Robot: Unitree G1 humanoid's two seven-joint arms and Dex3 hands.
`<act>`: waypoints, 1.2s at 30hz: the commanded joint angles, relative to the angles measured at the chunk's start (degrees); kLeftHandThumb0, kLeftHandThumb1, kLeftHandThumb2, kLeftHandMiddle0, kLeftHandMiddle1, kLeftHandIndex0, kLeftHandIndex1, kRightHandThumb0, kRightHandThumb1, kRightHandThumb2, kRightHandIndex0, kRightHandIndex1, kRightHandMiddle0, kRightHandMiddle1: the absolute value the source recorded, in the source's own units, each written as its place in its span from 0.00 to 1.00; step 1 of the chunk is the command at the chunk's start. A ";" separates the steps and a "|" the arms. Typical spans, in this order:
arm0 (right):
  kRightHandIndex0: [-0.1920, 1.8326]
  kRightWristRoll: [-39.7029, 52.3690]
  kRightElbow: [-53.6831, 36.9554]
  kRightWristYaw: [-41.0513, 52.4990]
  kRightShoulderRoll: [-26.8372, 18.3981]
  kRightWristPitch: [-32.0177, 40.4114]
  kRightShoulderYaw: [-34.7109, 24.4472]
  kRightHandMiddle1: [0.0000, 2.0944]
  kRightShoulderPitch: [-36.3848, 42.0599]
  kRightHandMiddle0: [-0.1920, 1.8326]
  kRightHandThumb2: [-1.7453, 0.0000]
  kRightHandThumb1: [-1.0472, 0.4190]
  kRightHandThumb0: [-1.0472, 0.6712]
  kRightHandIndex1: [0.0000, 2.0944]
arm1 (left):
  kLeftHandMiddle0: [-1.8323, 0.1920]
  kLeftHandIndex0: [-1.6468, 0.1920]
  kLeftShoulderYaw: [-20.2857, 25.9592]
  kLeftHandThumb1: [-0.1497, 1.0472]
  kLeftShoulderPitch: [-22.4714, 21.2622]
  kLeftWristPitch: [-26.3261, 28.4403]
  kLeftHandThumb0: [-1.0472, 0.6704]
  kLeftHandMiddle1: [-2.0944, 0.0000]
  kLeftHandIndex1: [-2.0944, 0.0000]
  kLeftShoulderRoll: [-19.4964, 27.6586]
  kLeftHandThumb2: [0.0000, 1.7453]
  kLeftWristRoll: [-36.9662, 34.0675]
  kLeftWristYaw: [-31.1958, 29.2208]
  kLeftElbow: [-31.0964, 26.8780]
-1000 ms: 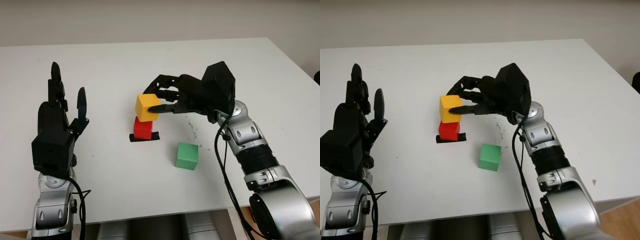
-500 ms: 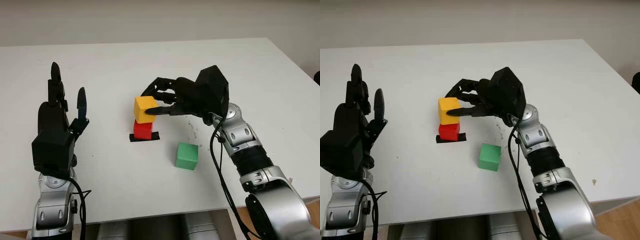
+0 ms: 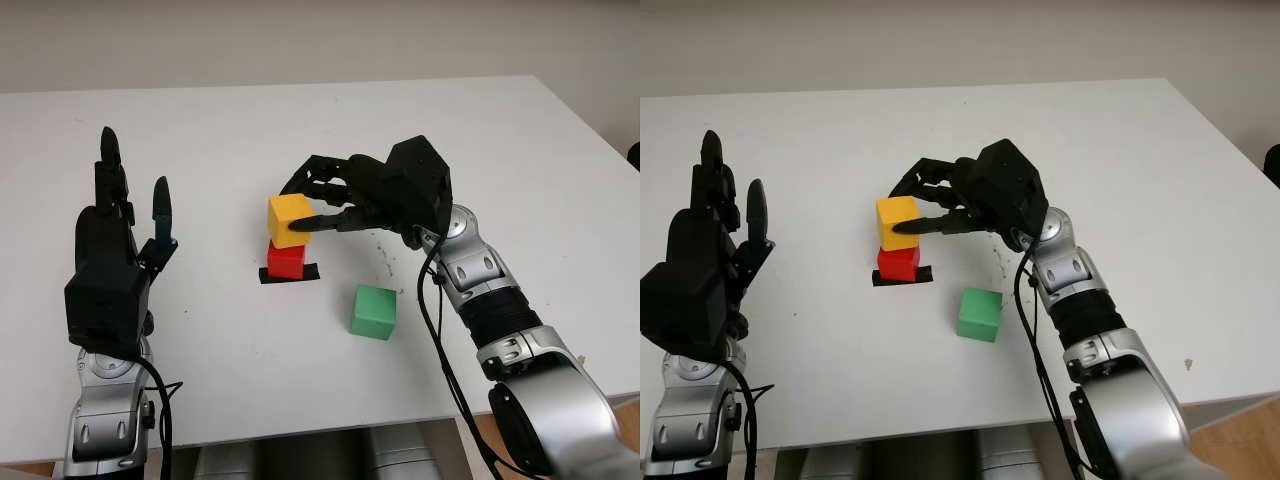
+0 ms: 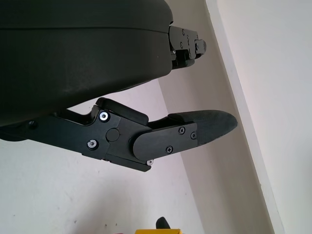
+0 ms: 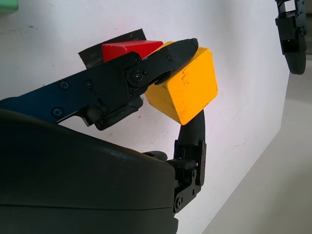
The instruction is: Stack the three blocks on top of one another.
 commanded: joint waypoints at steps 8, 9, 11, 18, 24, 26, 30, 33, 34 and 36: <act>0.26 -0.45 1.49 -0.22 0.60 -1.04 0.23 0.78 -1.49 0.28 0.97 0.08 0.32 0.04 | 0.92 0.91 -0.35 1.00 0.74 1.20 0.21 0.97 0.97 -0.61 0.35 0.44 0.50 -1.94; 0.26 -0.53 1.49 -0.21 0.57 -1.09 0.27 0.78 -1.44 0.28 0.97 0.08 0.32 0.04 | 0.92 0.91 -0.38 1.00 0.72 1.47 0.20 0.97 0.97 -0.67 0.35 0.60 0.61 -1.99; 0.26 -0.74 1.50 -0.01 0.46 -1.08 0.42 0.78 -1.33 0.27 0.97 0.07 0.32 0.04 | 0.92 0.91 -0.53 1.00 0.75 1.55 0.21 0.97 0.97 -0.88 0.35 0.60 0.66 -2.09; 0.26 -1.26 1.87 0.38 0.34 -0.80 0.73 0.77 -1.11 0.27 0.97 0.07 0.31 0.04 | 0.92 0.91 -0.88 1.00 0.81 1.94 0.21 0.97 0.97 -1.48 0.35 1.20 1.08 -2.53; 0.26 -1.68 2.75 0.47 0.42 -2.08 0.66 0.76 -0.91 0.28 0.97 0.07 0.31 0.04 | 0.91 0.90 -1.14 1.00 1.04 2.07 0.22 0.97 0.97 -1.43 0.35 1.97 1.15 -2.65; 0.26 -1.90 3.04 0.30 0.44 -2.52 0.70 0.76 -0.88 0.28 0.97 0.07 0.31 0.04 | 0.92 0.91 -1.15 1.00 1.04 2.24 0.22 0.97 0.97 -1.75 0.35 1.78 1.26 -2.77; 0.26 -2.16 3.74 0.32 0.41 -3.49 0.81 0.76 -0.95 0.28 0.97 0.07 0.31 0.03 | 0.92 0.91 -1.29 1.00 1.08 2.31 0.22 0.97 0.97 -1.97 0.35 1.79 1.43 -2.90; 0.26 -2.29 4.28 0.39 0.41 -4.47 0.85 0.75 -0.92 0.28 0.97 0.07 0.31 0.03 | 0.92 0.91 -1.37 1.00 1.18 2.03 0.22 0.97 0.97 -1.90 0.35 1.74 1.34 -2.87; 0.26 -2.31 4.44 0.39 0.43 -4.71 0.83 0.75 -0.91 0.28 0.97 0.07 0.31 0.03 | 0.92 0.91 -1.39 1.00 1.21 1.94 0.23 0.97 0.97 -1.85 0.35 1.71 1.28 -2.85; 0.26 -2.51 4.90 0.45 0.36 -6.39 0.96 0.75 -0.79 0.28 0.97 0.07 0.31 0.03 | 0.92 0.91 -1.53 1.00 1.27 2.10 0.23 0.97 0.97 -1.63 0.36 2.03 1.20 -2.94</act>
